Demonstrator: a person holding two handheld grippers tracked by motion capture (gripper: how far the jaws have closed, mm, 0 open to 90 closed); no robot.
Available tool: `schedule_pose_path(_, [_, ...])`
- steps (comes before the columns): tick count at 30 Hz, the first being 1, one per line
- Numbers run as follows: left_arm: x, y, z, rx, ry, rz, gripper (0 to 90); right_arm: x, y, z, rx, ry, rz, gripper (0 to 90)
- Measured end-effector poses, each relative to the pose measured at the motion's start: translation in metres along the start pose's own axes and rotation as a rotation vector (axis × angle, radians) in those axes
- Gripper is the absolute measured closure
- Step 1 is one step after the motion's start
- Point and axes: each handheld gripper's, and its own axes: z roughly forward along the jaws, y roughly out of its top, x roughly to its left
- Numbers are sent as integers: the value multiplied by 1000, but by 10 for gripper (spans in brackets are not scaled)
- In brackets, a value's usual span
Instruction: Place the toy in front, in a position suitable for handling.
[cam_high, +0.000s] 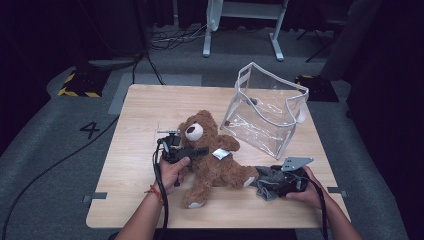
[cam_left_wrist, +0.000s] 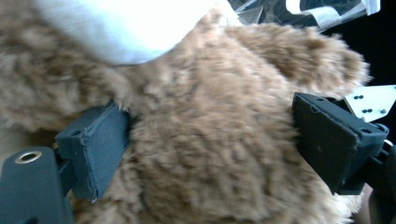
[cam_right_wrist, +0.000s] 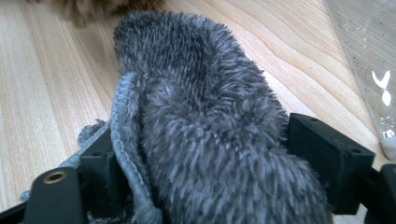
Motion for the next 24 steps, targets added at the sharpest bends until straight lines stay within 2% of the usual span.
schedule_pose_path(1, [0,0,0,0,0,0,117,0,0,0,0,0,0,205])
schedule_pose_path(2, [-4,3,4,19,29,4,117,0,0,0,0,1,2,205])
schedule_pose_path(3, [-5,7,11,33,40,2,88,0,0,0,3,0,0,205])
schedule_pose_path(6, [-5,9,20,48,51,-15,21,0,1,0,6,-2,1,204])
schedule_pose_path(10, [-10,12,37,84,102,11,19,0,1,0,6,1,2,203])
schedule_pose_path(11, [-10,12,37,84,102,11,38,0,1,0,5,2,2,203])
schedule_pose_path(12, [-13,13,41,107,126,52,103,0,1,0,5,3,2,203])
schedule_pose_path(15, [-15,13,45,128,156,120,276,0,1,0,6,3,1,202])
schedule_pose_path(17, [-16,11,45,119,170,162,390,0,1,0,7,3,0,203])
schedule_pose_path(18, [-16,11,45,119,170,162,453,0,1,0,7,3,0,203])
schedule_pose_path(19, [-19,10,43,98,187,221,508,0,1,0,11,2,-2,206])
schedule_pose_path(20, [-21,10,41,86,196,245,555,-1,2,0,13,1,-4,214])
schedule_pose_path(22, [-27,8,37,53,198,324,629,-1,3,-1,23,1,3,274])
schedule_pose_path(24, [-31,5,35,30,197,369,648,-2,5,-4,23,7,9,399])
